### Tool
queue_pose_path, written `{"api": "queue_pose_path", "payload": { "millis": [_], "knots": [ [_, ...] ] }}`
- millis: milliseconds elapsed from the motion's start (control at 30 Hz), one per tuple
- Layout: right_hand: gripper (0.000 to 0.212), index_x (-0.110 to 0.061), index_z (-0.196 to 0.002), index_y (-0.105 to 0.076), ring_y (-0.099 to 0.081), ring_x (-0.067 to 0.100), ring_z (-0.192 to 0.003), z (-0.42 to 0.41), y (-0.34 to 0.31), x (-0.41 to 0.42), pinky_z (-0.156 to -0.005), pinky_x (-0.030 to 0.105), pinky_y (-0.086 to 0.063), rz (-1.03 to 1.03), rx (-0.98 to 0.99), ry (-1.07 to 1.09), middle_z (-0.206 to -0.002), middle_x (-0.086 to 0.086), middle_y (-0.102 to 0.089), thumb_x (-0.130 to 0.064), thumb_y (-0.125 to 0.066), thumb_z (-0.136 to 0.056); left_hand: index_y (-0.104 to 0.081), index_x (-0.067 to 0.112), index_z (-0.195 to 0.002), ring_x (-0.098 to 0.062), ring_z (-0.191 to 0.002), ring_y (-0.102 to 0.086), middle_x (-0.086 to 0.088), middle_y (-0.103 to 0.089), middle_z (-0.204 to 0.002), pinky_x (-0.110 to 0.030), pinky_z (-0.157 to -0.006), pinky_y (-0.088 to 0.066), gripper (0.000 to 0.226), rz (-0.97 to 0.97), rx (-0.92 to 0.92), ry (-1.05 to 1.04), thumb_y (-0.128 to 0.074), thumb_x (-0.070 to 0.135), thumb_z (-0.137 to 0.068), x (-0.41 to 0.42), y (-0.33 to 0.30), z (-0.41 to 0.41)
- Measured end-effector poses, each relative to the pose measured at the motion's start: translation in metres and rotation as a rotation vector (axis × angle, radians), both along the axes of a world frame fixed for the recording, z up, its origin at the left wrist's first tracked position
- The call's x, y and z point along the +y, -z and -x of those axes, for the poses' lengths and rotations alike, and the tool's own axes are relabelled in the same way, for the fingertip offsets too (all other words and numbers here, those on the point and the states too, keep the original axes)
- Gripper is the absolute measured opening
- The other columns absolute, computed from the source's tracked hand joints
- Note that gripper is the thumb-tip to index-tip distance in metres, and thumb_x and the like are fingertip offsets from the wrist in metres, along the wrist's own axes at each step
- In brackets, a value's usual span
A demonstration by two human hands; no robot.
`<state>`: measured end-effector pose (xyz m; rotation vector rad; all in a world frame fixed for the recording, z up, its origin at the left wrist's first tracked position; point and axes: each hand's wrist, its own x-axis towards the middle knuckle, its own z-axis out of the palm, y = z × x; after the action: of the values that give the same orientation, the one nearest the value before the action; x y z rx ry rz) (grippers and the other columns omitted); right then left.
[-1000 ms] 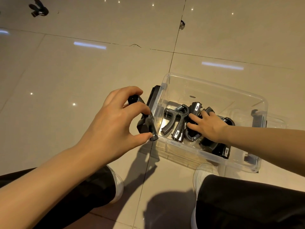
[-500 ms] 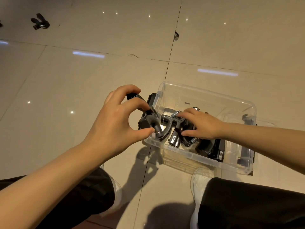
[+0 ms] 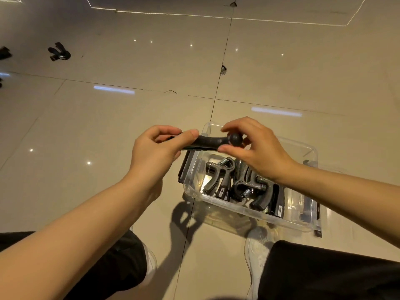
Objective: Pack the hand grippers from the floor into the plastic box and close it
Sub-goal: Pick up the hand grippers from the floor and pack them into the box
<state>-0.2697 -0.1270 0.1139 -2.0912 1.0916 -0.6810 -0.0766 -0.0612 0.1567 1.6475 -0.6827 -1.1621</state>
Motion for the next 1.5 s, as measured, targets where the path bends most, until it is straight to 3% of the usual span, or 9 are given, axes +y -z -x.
{"api": "queue_pose_path", "payload": {
  "millis": [100, 200, 300, 433, 600, 833, 1000, 1233, 1500],
  "knots": [
    [0.039, -0.025, -0.107, -0.054, -0.056, -0.002, -0.091, -0.003, -0.005, -0.013, -0.079, 0.011, -0.045, -0.063, -0.160, 0.192, -0.095, -0.018, -0.056, -0.027, -0.075, -0.075, -0.063, 0.014, -0.085, -0.010, -0.078, -0.068, -0.002, -0.067, -0.089, -0.029, -0.082, -0.055, 0.028, -0.084, 0.096, 0.009, -0.080, 0.027, -0.067, 0.003, 0.003, 0.012],
    [0.027, -0.028, -0.094, -0.057, -0.057, -0.001, -0.093, -0.011, 0.005, -0.018, -0.081, 0.013, -0.042, -0.133, -0.280, 0.279, -0.091, -0.018, -0.062, -0.025, -0.076, -0.076, -0.063, 0.016, -0.090, -0.020, -0.093, -0.066, -0.002, -0.068, -0.097, -0.039, -0.090, -0.053, 0.030, -0.220, 0.087, 0.105, -0.076, 0.036, -0.072, 0.005, 0.013, 0.022],
    [0.019, -0.026, -0.094, -0.059, -0.057, -0.001, -0.091, -0.017, 0.021, -0.030, -0.078, 0.003, -0.037, -0.167, -0.237, 0.247, -0.092, -0.017, -0.062, -0.023, -0.073, -0.080, -0.053, 0.027, -0.117, -0.019, -0.106, -0.060, 0.006, -0.063, -0.108, -0.043, -0.096, -0.047, 0.050, -0.323, 0.033, 0.378, -0.070, 0.048, -0.074, 0.008, 0.018, 0.031],
    [0.027, -0.020, -0.109, -0.062, -0.058, 0.012, -0.095, -0.017, 0.056, -0.058, -0.081, 0.019, -0.045, -0.237, 0.094, 0.151, -0.099, -0.006, -0.064, -0.030, -0.068, -0.084, -0.007, 0.038, -0.148, -0.014, -0.140, -0.022, 0.009, -0.020, -0.154, -0.036, -0.113, -0.026, 0.095, -0.277, -0.558, 0.883, -0.064, 0.060, -0.075, 0.019, 0.037, 0.025],
    [0.032, -0.019, -0.113, -0.059, -0.059, 0.023, -0.099, -0.037, 0.111, -0.069, -0.088, 0.037, -0.042, -0.114, 0.538, -0.098, -0.105, 0.002, -0.067, -0.039, -0.061, -0.088, 0.002, 0.038, -0.148, -0.013, -0.144, 0.008, 0.007, 0.016, -0.156, -0.035, -0.118, -0.012, 0.086, -0.358, -0.922, 1.172, -0.050, 0.062, -0.084, 0.035, 0.061, -0.003],
    [0.034, -0.011, -0.115, -0.054, -0.058, 0.028, -0.099, -0.056, 0.174, -0.063, -0.072, 0.034, -0.037, 0.093, 0.956, -0.409, -0.113, 0.006, -0.061, -0.039, -0.050, -0.095, 0.004, 0.039, -0.148, -0.013, -0.144, 0.010, 0.005, 0.021, -0.156, -0.039, -0.119, -0.002, 0.080, -0.359, -1.065, 1.298, -0.044, 0.061, -0.088, 0.041, 0.070, -0.021],
    [0.052, -0.018, -0.129, -0.048, -0.054, 0.029, -0.109, -0.048, 0.183, -0.072, -0.081, 0.039, -0.044, 0.041, 1.054, -0.366, -0.124, 0.005, -0.057, -0.055, -0.039, -0.094, 0.002, 0.039, -0.148, -0.010, -0.144, 0.008, 0.006, 0.018, -0.156, -0.036, -0.118, -0.003, 0.077, -0.348, -1.037, 1.299, -0.044, 0.057, -0.089, 0.036, 0.068, -0.026],
    [0.041, -0.011, -0.114, -0.055, -0.060, 0.033, -0.094, -0.047, 0.180, -0.074, -0.073, 0.039, -0.051, -0.031, 1.016, -0.379, -0.108, 0.012, -0.063, -0.043, -0.035, -0.099, 0.002, 0.037, -0.148, -0.011, -0.144, 0.004, 0.006, 0.015, -0.157, -0.033, -0.118, -0.009, 0.078, -0.315, -1.067, 1.371, -0.045, 0.057, -0.089, 0.030, 0.077, -0.036],
    [0.047, -0.016, -0.136, -0.039, -0.052, 0.031, -0.106, -0.030, 0.174, -0.076, -0.083, 0.040, -0.046, -0.019, 0.943, -0.401, -0.127, 0.011, -0.050, -0.043, -0.026, -0.101, 0.007, 0.038, -0.147, -0.016, -0.144, 0.013, 0.006, 0.029, -0.152, -0.039, -0.116, 0.003, 0.076, -0.196, -1.203, 1.485, -0.044, 0.053, -0.092, 0.015, 0.083, -0.028]
  ]
}}
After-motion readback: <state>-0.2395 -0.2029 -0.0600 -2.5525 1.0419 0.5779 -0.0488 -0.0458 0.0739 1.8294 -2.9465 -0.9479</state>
